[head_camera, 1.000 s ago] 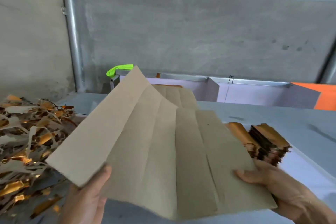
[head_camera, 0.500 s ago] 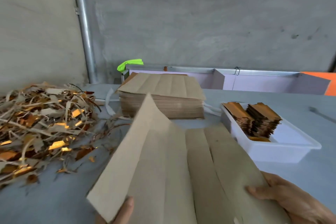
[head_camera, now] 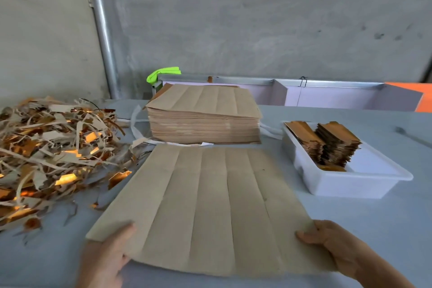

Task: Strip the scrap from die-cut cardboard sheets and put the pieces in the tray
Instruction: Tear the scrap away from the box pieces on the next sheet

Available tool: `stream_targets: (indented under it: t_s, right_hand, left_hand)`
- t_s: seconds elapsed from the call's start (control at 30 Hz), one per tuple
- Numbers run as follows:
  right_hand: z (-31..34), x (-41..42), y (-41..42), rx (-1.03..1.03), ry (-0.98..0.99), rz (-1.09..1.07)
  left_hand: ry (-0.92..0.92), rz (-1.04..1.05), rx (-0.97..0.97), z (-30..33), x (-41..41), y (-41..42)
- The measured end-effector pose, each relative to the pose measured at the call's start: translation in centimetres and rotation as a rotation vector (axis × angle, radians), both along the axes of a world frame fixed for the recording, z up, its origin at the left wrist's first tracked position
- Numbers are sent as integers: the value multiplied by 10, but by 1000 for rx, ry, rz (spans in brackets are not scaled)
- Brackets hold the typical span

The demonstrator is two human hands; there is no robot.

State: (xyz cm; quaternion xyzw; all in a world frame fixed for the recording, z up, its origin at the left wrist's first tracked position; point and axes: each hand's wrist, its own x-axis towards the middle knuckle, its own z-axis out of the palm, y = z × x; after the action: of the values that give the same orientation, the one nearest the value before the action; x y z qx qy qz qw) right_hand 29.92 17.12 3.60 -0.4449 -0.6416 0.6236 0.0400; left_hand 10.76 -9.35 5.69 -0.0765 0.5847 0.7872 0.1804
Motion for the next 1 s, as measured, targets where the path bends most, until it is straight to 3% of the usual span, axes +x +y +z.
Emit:
stream_targets:
  t_s: [0.07,0.17,0.3,0.37,0.4,0.5,0.53,0.7,0.87,0.93,1.0]
  right_hand:
    - [-3,-5,-4,105,-34,-34]
    - [-13,-5,-7,275,-67,-101]
    - [-17,-2,-13,521,-185,-75]
    - [-18,-3,-12,625,-267,-24]
    - [-18,-5,-11,659,-297,-4]
    - [-15,-11,-12,754,-380,33]
    - [-16,-13,-12,784,-411,39]
    - [-18,-29,-9,830,-420,-30]
    - [-20,-46,-7,832,-419,-54]
    - [-21,-44,-2,773,-321,-95]
    - [-15,-40,4,669,-210,-122]
  left_hand:
    - [-35,110,-48,-10,-9,-18]
    - [18,-13,-106,-20,-28,-30]
    - [-79,19,-109,-42,-45,-46]
    - [58,57,-197,-48,-48,-51]
    - [166,83,-333,-53,-49,-52]
    - [621,108,-964,-56,-50,-44]
    - [751,76,-1091,-55,-47,-37]
    - [1112,-396,-1148,-39,-7,43]
    - [1137,-831,-1284,-56,11,102]
    - [1199,-895,-1402,-73,15,105]
    - [1287,-825,-1422,-79,16,104]
